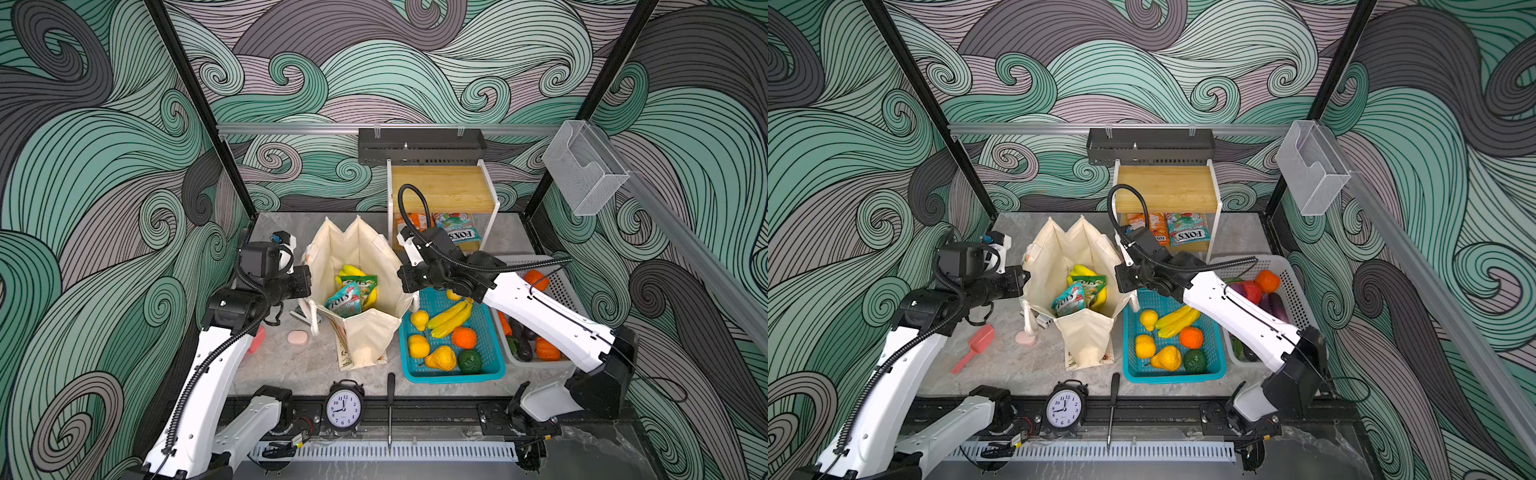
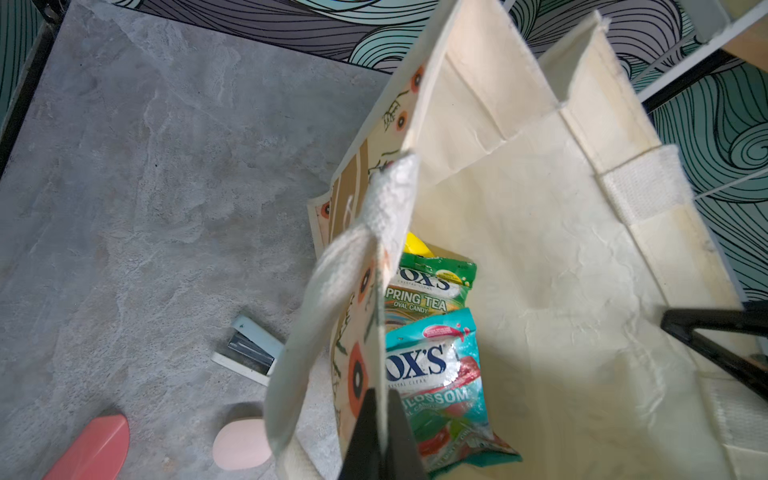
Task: Place the food into the grocery bag and tie it
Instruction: 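Raise the right gripper out of the tote while the left gripper holds the tote edge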
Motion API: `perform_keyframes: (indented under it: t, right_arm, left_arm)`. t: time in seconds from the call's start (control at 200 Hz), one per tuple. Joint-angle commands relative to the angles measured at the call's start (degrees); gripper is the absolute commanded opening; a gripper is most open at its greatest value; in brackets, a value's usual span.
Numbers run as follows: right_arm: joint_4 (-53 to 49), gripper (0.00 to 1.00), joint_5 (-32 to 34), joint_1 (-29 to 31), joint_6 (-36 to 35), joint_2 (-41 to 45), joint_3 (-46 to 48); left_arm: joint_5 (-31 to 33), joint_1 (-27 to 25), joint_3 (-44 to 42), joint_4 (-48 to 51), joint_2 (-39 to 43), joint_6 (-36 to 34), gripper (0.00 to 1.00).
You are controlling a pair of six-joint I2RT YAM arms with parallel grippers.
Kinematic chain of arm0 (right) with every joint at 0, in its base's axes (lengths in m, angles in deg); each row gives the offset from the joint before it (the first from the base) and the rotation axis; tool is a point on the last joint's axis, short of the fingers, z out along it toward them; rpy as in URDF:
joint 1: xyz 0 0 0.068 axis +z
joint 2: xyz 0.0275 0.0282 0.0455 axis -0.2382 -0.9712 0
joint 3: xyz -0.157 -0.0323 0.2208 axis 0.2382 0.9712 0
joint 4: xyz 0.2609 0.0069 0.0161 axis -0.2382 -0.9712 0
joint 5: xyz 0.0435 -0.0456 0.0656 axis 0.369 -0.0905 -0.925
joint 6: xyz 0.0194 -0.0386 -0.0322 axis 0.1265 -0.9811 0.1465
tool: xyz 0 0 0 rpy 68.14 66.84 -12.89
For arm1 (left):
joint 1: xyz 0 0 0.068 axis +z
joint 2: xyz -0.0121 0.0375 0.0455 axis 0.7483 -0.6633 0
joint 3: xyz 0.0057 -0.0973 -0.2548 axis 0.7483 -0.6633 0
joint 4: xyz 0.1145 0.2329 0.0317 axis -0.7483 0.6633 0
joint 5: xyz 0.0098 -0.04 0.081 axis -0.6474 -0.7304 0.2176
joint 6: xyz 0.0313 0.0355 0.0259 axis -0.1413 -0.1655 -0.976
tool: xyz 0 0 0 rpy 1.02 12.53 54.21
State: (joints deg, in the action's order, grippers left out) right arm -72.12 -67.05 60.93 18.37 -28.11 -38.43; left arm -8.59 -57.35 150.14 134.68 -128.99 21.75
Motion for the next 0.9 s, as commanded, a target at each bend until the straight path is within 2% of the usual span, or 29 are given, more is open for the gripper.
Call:
perform_keyframes:
  t: [0.0,0.13,0.52,0.665,0.891]
  right_arm:
    - [1.74,0.00,2.62,0.58,-1.64,4.46,-3.65]
    - [3.16,0.00,5.53,2.37,-2.66,4.00,-3.51]
    - [2.05,0.00,4.09,2.94,-1.70,-3.50,-5.71]
    - [3.89,0.00,3.65,2.67,-1.34,-5.94,-6.32]
    - [6.47,0.00,2.01,1.72,-0.02,-4.74,-5.10]
  left_arm:
    - [0.97,0.24,5.02,-0.58,0.37,0.73,0.00]
    - [1.07,0.21,5.11,-1.13,0.18,0.08,0.00]
    - [3.99,0.22,-1.45,-5.92,-2.63,-1.75,0.00]
    - [4.94,0.29,-1.38,-6.05,-3.57,-2.31,0.00]
    - [4.28,0.38,0.39,-5.70,-4.60,-1.54,0.01]
